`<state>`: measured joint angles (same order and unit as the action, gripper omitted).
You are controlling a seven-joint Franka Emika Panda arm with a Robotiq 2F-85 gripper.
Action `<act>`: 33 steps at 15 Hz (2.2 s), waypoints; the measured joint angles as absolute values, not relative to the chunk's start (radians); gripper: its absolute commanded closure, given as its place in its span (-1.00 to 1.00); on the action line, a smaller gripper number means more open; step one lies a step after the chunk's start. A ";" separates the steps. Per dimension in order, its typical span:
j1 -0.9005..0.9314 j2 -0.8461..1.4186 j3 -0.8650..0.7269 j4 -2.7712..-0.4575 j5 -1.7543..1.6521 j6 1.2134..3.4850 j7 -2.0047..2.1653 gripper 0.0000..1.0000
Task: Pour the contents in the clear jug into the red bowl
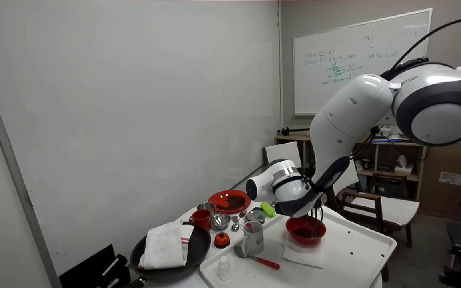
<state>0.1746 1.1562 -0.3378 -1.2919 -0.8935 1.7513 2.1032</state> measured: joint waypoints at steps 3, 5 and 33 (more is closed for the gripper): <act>0.173 1.188 -0.337 -1.250 -0.911 1.737 2.115 0.80; 0.173 1.206 -0.336 -1.225 -0.923 1.722 2.123 0.80; 0.173 1.351 -0.330 -1.012 -1.093 1.489 2.146 0.81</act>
